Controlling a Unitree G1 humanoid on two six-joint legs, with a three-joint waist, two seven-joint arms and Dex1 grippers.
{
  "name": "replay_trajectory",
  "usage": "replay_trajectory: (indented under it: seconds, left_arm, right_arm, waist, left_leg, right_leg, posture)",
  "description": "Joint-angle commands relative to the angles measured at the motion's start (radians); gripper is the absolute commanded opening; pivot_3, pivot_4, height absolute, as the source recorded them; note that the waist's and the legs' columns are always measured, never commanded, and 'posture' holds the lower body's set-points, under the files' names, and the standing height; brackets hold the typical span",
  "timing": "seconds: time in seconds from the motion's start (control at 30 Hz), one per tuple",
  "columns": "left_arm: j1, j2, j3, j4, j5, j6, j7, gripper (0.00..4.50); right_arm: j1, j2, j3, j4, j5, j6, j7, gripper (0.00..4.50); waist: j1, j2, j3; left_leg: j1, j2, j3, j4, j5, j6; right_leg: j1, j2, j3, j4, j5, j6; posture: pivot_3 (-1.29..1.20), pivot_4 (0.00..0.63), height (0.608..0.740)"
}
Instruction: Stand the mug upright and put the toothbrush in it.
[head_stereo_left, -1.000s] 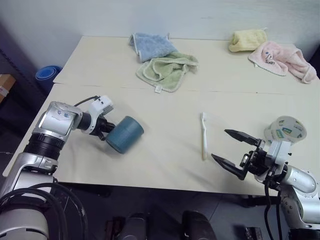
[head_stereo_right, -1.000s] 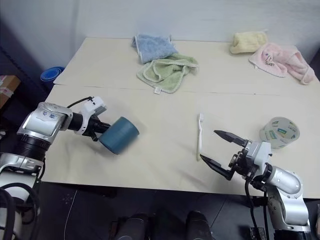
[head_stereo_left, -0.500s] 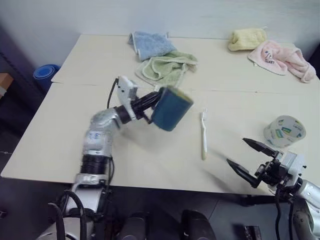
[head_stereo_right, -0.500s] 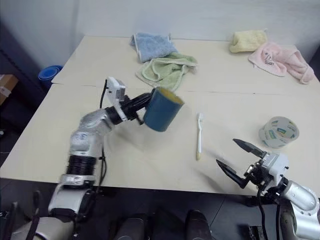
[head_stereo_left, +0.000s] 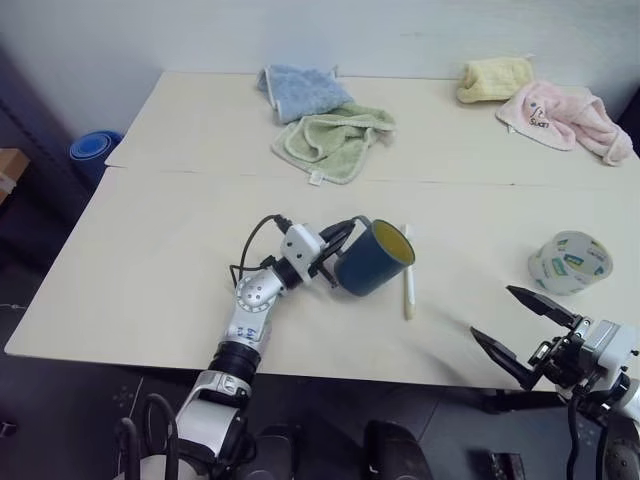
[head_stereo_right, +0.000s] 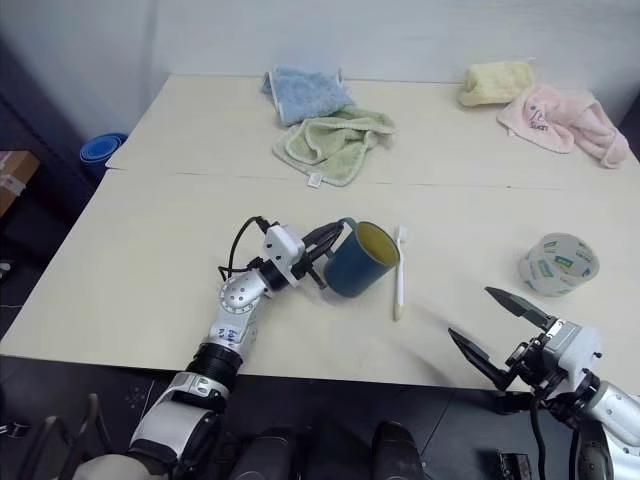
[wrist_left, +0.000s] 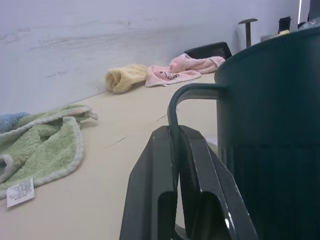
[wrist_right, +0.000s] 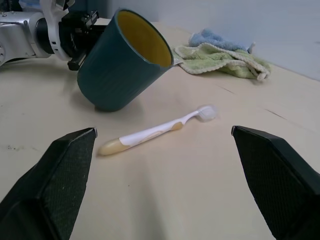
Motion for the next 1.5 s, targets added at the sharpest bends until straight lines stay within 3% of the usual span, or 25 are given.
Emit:
replay_trajectory:
  seconds: [0.03,0.23,0.4,0.47,0.63,0.73,0.83,0.9,0.97,1.03,1.2,1.4,1.5]
  left_arm:
    - [0.069,0.044,0.009,-0.054,-0.068,0.045,-0.076,1.10]
    - [0.122,0.153,0.045,-0.157,-0.147,0.157,-0.165,2.94]
    - [0.180,0.302,0.092,-0.260,-0.240,0.299,-0.290,4.46]
    - [0.212,0.368,0.102,-0.319,-0.282,0.385,-0.346,4.46]
    - [0.420,0.696,0.215,-0.549,-0.493,0.650,-0.642,4.46]
    - [0.517,0.776,0.285,-0.608,-0.530,0.692,-0.676,4.46]
    - [0.544,0.768,0.320,-0.652,-0.557,0.708,-0.662,4.46]
    - [0.547,0.744,0.329,-0.690,-0.565,0.717,-0.629,4.46]
    - [0.559,0.724,0.323,-0.740,-0.567,0.727,-0.607,4.46]
    - [0.570,0.711,0.315,-0.775,-0.564,0.738,-0.592,4.46]
    - [0.591,0.682,0.311,-0.829,-0.552,0.745,-0.546,4.46]
    - [0.614,0.670,0.314,-0.871,-0.548,0.741,-0.513,4.46]
    - [0.621,0.669,0.315,-0.890,-0.549,0.741,-0.503,4.50]
  right_arm:
    - [0.009,-0.001,-0.030,-0.032,0.016,-0.013,-0.014,4.50]
    - [0.014,-0.015,-0.034,-0.045,0.019,0.004,-0.024,4.50]
    - [0.056,-0.047,-0.089,-0.058,0.049,0.043,-0.018,4.50]
    - [0.087,-0.065,-0.118,-0.059,0.078,0.075,-0.005,4.50]
    - [0.176,-0.104,-0.214,-0.066,0.126,0.166,0.003,4.50]
    - [0.181,-0.128,-0.204,-0.124,0.159,0.271,-0.028,4.50]
    - [0.137,-0.172,-0.140,-0.231,0.210,0.427,-0.091,4.50]
    - [0.062,-0.244,-0.070,-0.307,0.219,0.609,-0.214,4.50]
    - [-0.077,-0.335,0.030,-0.351,0.229,0.850,-0.372,4.50]
    - [-0.225,-0.350,0.108,-0.361,0.294,1.006,-0.469,4.50]
    - [-0.602,-0.285,0.313,-0.277,0.263,1.333,-0.686,4.50]
    - [-0.832,-0.179,0.502,-0.122,0.153,1.538,-0.770,4.50]
    - [-0.889,-0.159,0.588,-0.024,0.051,1.523,-0.766,3.87]
  waist:
    - [-0.005,0.002,-0.001]
    - [-0.005,0.005,-0.003]
    - [-0.003,0.005,-0.003]
    - [-0.002,0.004,-0.003]
    - [-0.008,0.004,-0.002]
    - [-0.008,0.004,-0.002]
    - [-0.001,0.006,-0.002]
    - [-0.003,0.005,-0.002]
    - [-0.004,0.005,-0.002]
    - [-0.007,0.005,-0.001]
    - [-0.007,0.005,-0.001]
    - [-0.005,0.004,-0.001]
    - [-0.011,0.003,-0.002]
  left_leg:
    - [0.000,0.000,0.000,0.000,0.000,0.000]
    - [0.002,0.001,0.001,-0.001,0.000,0.000]
    - [0.001,0.001,0.001,-0.001,0.000,0.000]
    - [0.001,0.001,0.000,-0.001,0.000,0.000]
    - [0.000,0.003,-0.001,-0.001,-0.001,0.000]
    - [0.001,0.003,0.000,-0.001,-0.001,-0.001]
    - [0.001,0.003,0.000,-0.001,-0.001,0.000]
    - [0.001,0.003,-0.001,0.001,-0.001,0.000]
    - [0.001,0.003,-0.006,0.001,-0.001,0.000]
    - [0.001,0.003,-0.008,0.001,-0.001,0.000]
    - [-0.002,0.003,-0.007,0.000,-0.001,-0.001]
    - [-0.004,0.001,-0.007,0.000,-0.001,-0.001]
    - [-0.004,0.001,-0.005,0.000,-0.001,-0.001]
  right_leg:
    - [0.000,0.000,0.000,0.000,0.000,0.000]
    - [0.000,0.000,0.001,0.001,0.000,0.000]
    - [0.000,0.000,0.000,0.001,0.000,0.000]
    - [0.000,0.000,0.000,0.001,0.000,0.000]
    - [0.000,0.001,0.000,0.000,0.000,-0.001]
    - [0.000,0.001,0.001,-0.001,-0.001,-0.001]
    - [0.001,0.000,0.003,-0.002,-0.001,-0.001]
    - [0.001,0.000,0.003,-0.001,-0.001,-0.001]
    - [0.000,0.000,0.004,-0.001,-0.001,-0.001]
    - [-0.001,0.000,0.004,0.001,0.000,-0.002]
    - [-0.003,0.001,-0.001,0.001,-0.001,-0.002]
    - [-0.002,0.001,-0.002,0.000,-0.001,-0.002]
    - [-0.003,0.001,-0.001,0.001,-0.001,-0.002]
  posture:
    - [0.00,0.150,0.740]
    - [0.00,0.150,0.740]
    - [0.00,0.150,0.740]
    - [0.00,0.150,0.740]
    - [0.00,0.150,0.740]
    - [0.00,0.150,0.740]
    - [0.00,0.150,0.740]
    - [0.00,0.150,0.740]
    - [0.00,0.150,0.740]
    - [0.00,0.150,0.740]
    - [0.00,0.150,0.740]
    - [0.00,0.150,0.740]
    - [0.00,0.150,0.740]
